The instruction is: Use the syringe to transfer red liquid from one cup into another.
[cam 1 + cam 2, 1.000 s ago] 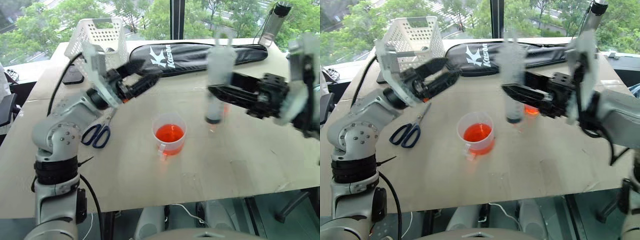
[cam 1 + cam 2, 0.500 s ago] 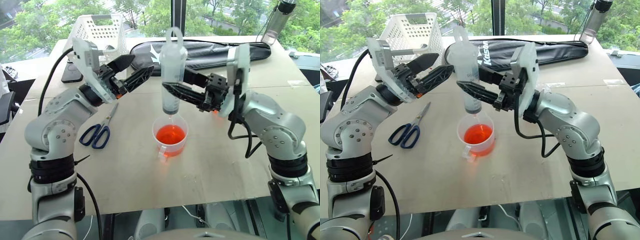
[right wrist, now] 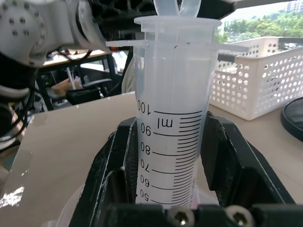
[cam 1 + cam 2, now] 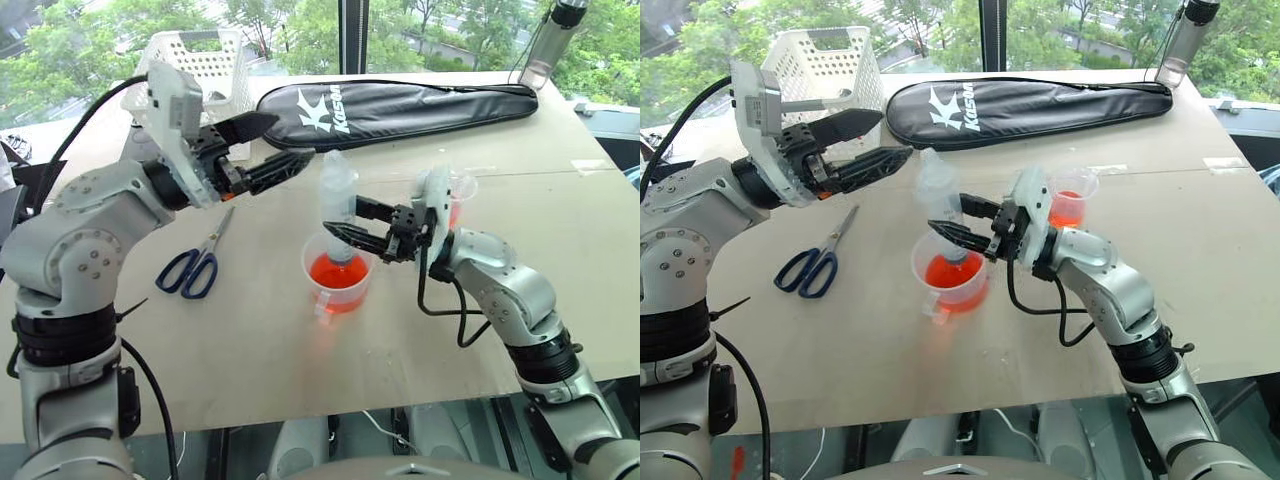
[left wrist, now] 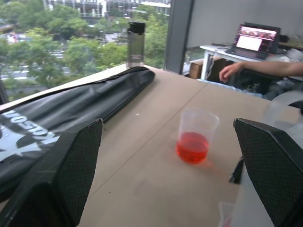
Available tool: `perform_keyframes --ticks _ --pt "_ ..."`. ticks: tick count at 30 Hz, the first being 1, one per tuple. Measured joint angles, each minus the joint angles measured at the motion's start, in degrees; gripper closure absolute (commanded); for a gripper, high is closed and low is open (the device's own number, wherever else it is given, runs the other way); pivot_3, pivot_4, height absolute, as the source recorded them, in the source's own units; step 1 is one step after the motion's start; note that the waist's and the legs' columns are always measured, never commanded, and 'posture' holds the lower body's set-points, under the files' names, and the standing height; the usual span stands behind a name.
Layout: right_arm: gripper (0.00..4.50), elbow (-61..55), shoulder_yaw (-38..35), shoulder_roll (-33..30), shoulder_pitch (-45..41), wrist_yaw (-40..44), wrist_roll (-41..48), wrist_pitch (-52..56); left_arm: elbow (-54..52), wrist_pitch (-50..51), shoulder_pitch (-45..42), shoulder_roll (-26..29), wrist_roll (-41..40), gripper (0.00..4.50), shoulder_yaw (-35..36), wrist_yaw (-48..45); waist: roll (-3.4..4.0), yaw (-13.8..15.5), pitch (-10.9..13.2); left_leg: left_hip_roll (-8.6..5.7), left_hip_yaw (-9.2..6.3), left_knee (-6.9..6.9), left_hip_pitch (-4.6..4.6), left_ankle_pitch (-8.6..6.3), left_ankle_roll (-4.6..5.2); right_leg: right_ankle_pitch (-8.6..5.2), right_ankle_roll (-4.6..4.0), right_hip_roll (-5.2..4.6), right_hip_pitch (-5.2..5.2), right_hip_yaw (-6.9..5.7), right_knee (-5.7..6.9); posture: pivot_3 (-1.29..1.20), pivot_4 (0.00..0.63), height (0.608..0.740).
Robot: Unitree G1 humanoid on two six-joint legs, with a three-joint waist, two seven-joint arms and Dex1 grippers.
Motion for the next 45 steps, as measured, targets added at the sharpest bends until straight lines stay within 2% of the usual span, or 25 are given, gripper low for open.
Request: perform_keyframes --ticks 11,18,23,31,44,45 --pt "3.04 3.7 2.1 0.9 2.2 5.0 -7.1 -6.0 2.9 -6.4 -3.9 1.8 8.9 0.0 -5.8 -11.5 0.0 0.0 0.0 -0.01 0.0 0.02 0.0 0.01 -0.01 0.0 0.0 0.03 0.0 0.01 0.02 0.0 0.15 0.724" --pt "3.05 4.5 2.1 1.6 2.1 5.5 -8.5 -6.1 4.1 -4.8 -4.7 3.0 7.7 0.0 -5.6 -16.2 0.0 -0.1 0.0 0.0 -0.01 0.05 0.01 0.01 -0.01 -0.01 0.0 0.03 -0.01 0.02 0.1 0.0 0.15 0.724" --pt "3.05 4.7 1.8 2.0 2.0 5.5 -8.6 -6.0 6.1 -3.6 -4.8 6.3 7.6 0.0 -3.5 -18.9 0.0 -0.1 0.0 0.0 0.0 0.11 0.03 0.01 -0.01 -0.01 0.0 0.02 -0.02 0.03 0.17 0.0 0.15 0.724" --pt "3.05 5.3 1.6 2.9 1.0 5.9 -8.7 -6.0 2.8 -3.6 0.0 5.4 7.9 0.0 -3.4 -18.2 0.0 -0.1 0.0 0.0 -0.02 0.26 0.03 0.01 -0.01 -0.01 -0.01 0.02 -0.02 0.06 0.38 0.0 0.15 0.724" --pt "3.06 6.7 1.6 2.9 0.6 7.3 -9.5 -6.1 1.4 -4.9 -0.7 0.3 12.5 0.0 -6.0 -11.3 0.0 -0.1 0.0 0.01 -0.01 0.49 0.05 0.0 0.0 -0.01 -0.01 0.03 -0.02 0.11 0.64 0.0 0.15 0.724" --pt "3.06 6.8 1.5 2.9 0.5 7.3 -9.6 -6.2 1.3 -4.9 -0.8 0.0 12.7 0.55 -6.2 -11.0 0.0 -0.1 0.0 0.01 -0.02 0.49 0.05 0.0 0.0 -0.01 -0.01 0.03 -0.03 0.1 0.64 0.0 0.15 0.724"
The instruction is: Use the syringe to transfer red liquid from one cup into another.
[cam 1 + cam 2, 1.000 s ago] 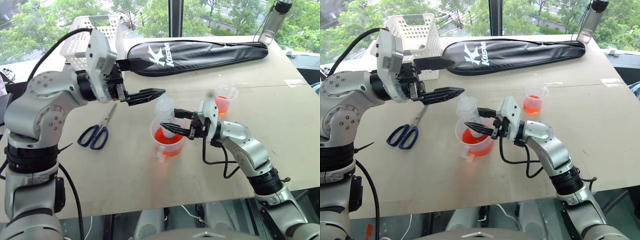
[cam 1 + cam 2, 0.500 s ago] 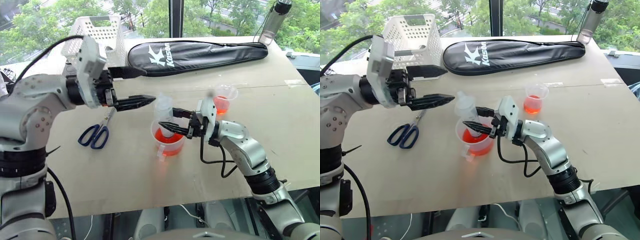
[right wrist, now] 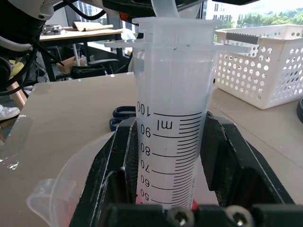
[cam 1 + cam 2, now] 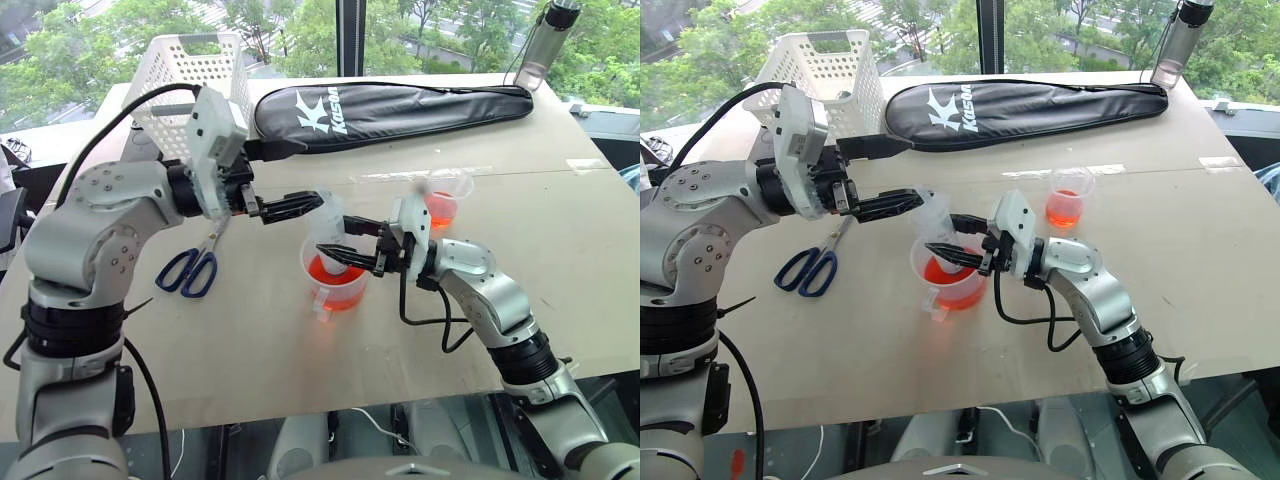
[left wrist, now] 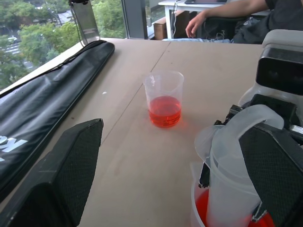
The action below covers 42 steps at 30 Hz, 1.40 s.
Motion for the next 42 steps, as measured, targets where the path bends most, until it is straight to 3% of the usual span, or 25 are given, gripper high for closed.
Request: perform_keyframes --ticks 1,4,6,7,8,9,42 --pt "3.06 0.2 -0.2 0.0 -0.1 0.0 -0.1 0.0 -0.2 -0.1 -0.1 -0.3 0.3 0.83 -0.3 0.1 0.0 0.0 0.0 0.0 0.0 0.0 0.0 0.0 0.0 0.0 0.0 0.0 0.0 0.0 0.0 0.0 0.15 0.724" --pt "3.06 0.6 -1.0 0.1 -0.2 0.0 -0.5 -0.1 -1.5 -1.3 -0.1 -1.0 1.0 2.19 -1.9 0.1 0.0 0.1 0.0 0.0 0.01 0.02 -0.02 0.0 0.0 0.0 0.0 -0.01 0.0 0.0 -0.01 0.0 0.15 0.724" --pt "3.06 0.6 -1.4 0.3 -0.3 0.0 -0.5 -0.1 -2.6 -1.3 0.1 -1.4 1.0 3.35 -2.0 0.0 0.0 0.0 0.0 0.0 0.01 0.02 -0.01 0.0 0.0 0.0 0.0 -0.01 0.01 0.0 -0.01 0.0 0.15 0.724" --pt "3.06 0.6 -1.6 0.3 -0.4 0.0 -0.5 -0.1 -3.0 -1.3 0.2 -1.5 0.9 3.62 -2.0 -0.1 0.0 0.0 0.0 0.0 0.0 0.02 -0.01 0.0 0.0 0.0 0.0 -0.01 0.0 0.0 0.0 0.0 0.15 0.724" --pt "3.06 0.6 -1.9 0.4 -0.4 0.0 -0.6 -0.1 -3.3 -1.3 0.3 -1.7 0.8 4.23 -2.0 -0.2 0.0 0.0 0.0 0.0 0.0 0.02 -0.01 0.0 0.0 0.0 0.0 -0.01 0.0 0.0 0.0 0.0 0.15 0.724" --pt "3.06 0.7 -2.0 0.6 -0.5 -0.1 -0.7 -0.1 -3.7 -1.3 0.3 -2.0 0.6 4.5 -2.0 -0.2 0.0 0.0 0.0 0.0 0.0 0.02 -0.01 0.0 0.0 0.0 0.0 -0.01 0.0 0.0 0.01 0.0 0.15 0.724" --pt "3.06 -0.3 -3.6 1.2 -0.2 -0.1 -1.2 1.4 -1.0 -0.4 -2.5 -5.0 -1.5 4.5 -1.7 1.2 0.0 0.0 0.0 0.0 0.0 0.05 0.0 0.0 0.0 0.0 0.0 -0.01 0.01 0.01 0.03 0.0 0.15 0.724"
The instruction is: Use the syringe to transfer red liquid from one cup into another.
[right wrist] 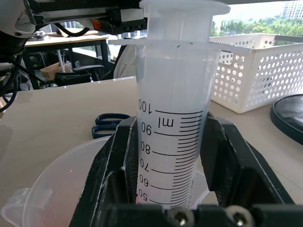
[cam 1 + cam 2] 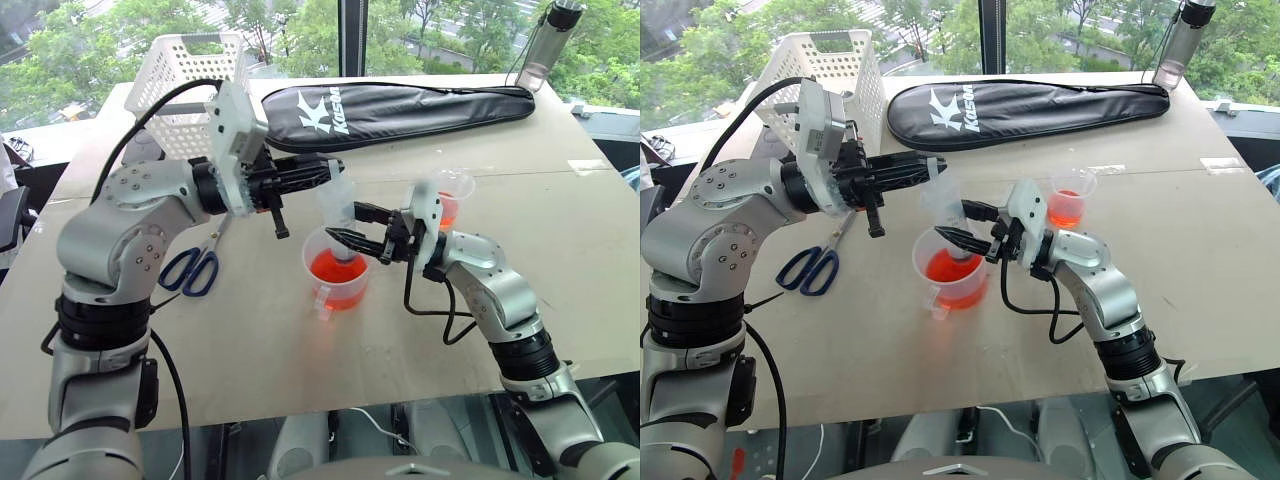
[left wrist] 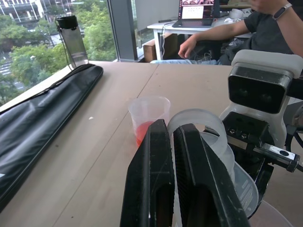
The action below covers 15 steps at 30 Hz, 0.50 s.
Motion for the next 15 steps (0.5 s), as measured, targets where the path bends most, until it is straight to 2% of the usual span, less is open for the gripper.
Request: perform_keyframes --ticks 15 --pt "3.06 0.0 0.0 0.0 0.1 0.0 0.1 0.4 0.5 0.0 -0.7 0.0 0.0 4.5 0.0 0.0 0.0 0.0 0.0 0.0 0.0 0.0 0.0 0.0 0.0 0.0 0.0 0.0 0.0 0.0 0.0 0.0 0.15 0.724"
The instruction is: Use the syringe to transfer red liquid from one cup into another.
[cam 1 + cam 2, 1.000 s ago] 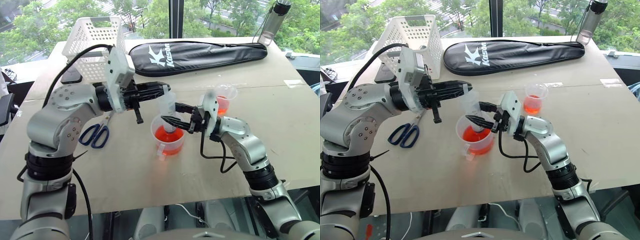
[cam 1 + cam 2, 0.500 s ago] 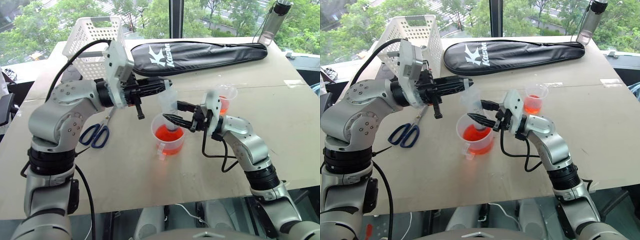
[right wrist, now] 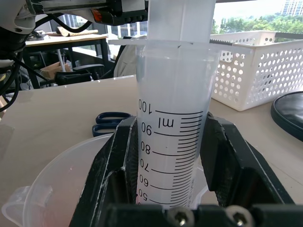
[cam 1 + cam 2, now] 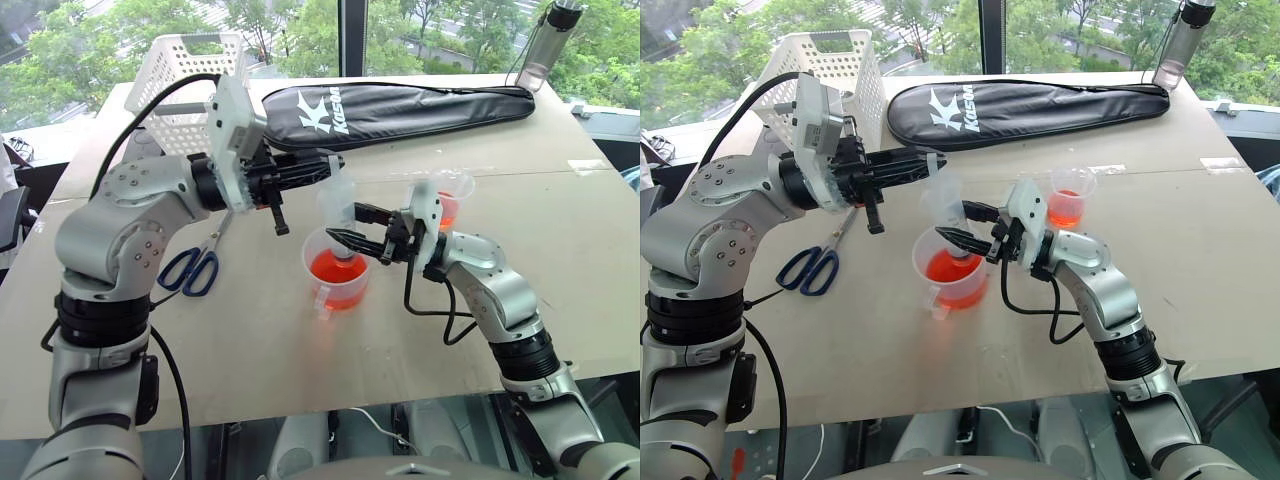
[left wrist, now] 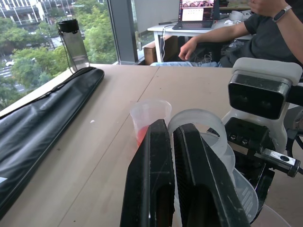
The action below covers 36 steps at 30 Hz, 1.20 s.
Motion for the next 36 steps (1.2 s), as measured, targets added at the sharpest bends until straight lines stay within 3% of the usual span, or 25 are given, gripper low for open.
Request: perform_keyframes --ticks 4,5,7,13,21,36 --pt "3.06 0.1 0.5 0.0 0.0 0.1 -0.2 0.0 -0.5 0.0 1.5 0.4 -0.7 4.5 0.9 -0.4 0.0 0.0 0.0 0.0 0.0 0.0 0.01 0.0 0.0 0.0 0.0 0.0 0.0 0.01 0.0 0.0 0.15 0.724" --pt "3.06 0.1 0.8 0.1 0.1 0.2 -0.3 0.0 -0.6 0.0 2.3 0.5 -1.2 3.8 1.5 -0.7 0.0 -0.1 0.0 0.0 0.01 0.0 0.0 0.0 0.0 0.0 0.0 0.0 -0.01 0.02 0.0 0.0 0.15 0.724" --pt "3.06 0.1 1.3 -0.1 0.1 0.7 -0.4 -0.2 -0.5 0.0 3.6 0.9 -1.3 3.12 2.5 -1.1 0.0 -0.1 0.0 0.01 0.0 0.0 0.0 0.0 0.0 0.0 0.0 0.0 -0.01 0.02 0.0 0.0 0.15 0.724" --pt "3.06 0.1 1.4 0.8 0.0 1.3 0.7 -0.2 -0.3 3.5 4.0 1.1 -4.7 0.08 6.4 0.3 0.0 0.0 0.0 0.0 -0.01 0.01 0.0 0.0 0.0 0.0 0.0 -0.01 0.0 0.01 -0.01 0.0 0.15 0.724" --pt "3.06 -0.2 -2.5 0.8 -0.7 0.2 4.3 1.8 0.2 14.4 6.5 4.5 -15.6 0.01 11.8 1.0 0.0 -0.1 0.0 0.02 -0.04 0.01 0.01 0.0 -0.01 0.0 0.0 -0.01 0.0 0.0 0.01 0.0 0.15 0.724" --pt "3.06 -4.9 -5.8 0.7 -0.9 -3.4 13.1 10.2 0.6 16.6 8.8 3.8 -19.2 0.01 13.9 5.9 0.0 -0.1 0.0 0.01 -0.01 0.0 0.01 0.0 -0.01 0.0 -0.01 -0.03 0.0 0.01 0.01 0.0 0.15 0.724"
